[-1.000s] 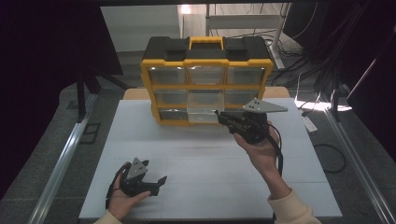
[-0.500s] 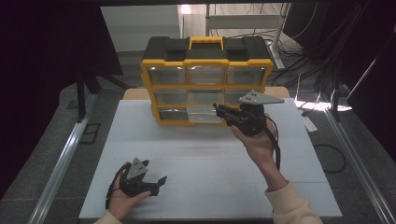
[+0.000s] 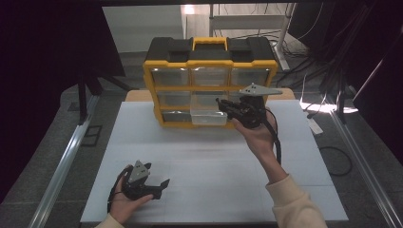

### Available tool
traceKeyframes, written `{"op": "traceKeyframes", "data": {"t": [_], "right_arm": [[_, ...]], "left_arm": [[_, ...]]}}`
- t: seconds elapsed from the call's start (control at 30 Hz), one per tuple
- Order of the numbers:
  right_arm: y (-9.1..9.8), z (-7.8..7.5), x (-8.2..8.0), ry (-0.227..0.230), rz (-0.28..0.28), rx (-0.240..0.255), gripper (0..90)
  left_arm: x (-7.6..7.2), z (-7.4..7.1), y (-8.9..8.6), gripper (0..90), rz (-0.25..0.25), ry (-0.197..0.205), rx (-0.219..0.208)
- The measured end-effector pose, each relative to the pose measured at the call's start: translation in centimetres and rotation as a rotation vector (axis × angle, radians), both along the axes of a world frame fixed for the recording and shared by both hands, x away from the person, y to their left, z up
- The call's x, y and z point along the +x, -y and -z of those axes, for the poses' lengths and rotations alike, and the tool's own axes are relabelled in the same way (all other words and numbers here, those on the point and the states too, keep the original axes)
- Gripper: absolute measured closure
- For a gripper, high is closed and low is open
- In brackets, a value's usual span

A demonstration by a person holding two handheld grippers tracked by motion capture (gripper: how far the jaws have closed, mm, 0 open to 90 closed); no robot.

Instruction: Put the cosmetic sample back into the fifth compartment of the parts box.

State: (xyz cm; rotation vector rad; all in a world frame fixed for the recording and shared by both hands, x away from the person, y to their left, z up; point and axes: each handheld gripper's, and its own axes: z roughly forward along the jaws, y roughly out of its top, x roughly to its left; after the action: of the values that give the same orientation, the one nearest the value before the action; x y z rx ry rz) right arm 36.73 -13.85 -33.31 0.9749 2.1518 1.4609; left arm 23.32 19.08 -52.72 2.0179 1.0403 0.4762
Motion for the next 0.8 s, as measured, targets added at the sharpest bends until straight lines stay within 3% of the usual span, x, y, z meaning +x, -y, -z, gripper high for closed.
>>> {"op": "traceKeyframes", "data": {"t": [0.43,0.8], "right_arm": [[-1.0,-0.1,1.9,-0.001,0.016,-0.006,81.0],[-2.2,-0.3,3.3,-0.006,0.028,-0.040,81.0]], "left_arm": [[0.0,-0.1,0.0,9.2,0.002,0.003,-0.001],[-0.1,-0.1,-0.1,9.2,0.002,0.006,-0.006]]}}
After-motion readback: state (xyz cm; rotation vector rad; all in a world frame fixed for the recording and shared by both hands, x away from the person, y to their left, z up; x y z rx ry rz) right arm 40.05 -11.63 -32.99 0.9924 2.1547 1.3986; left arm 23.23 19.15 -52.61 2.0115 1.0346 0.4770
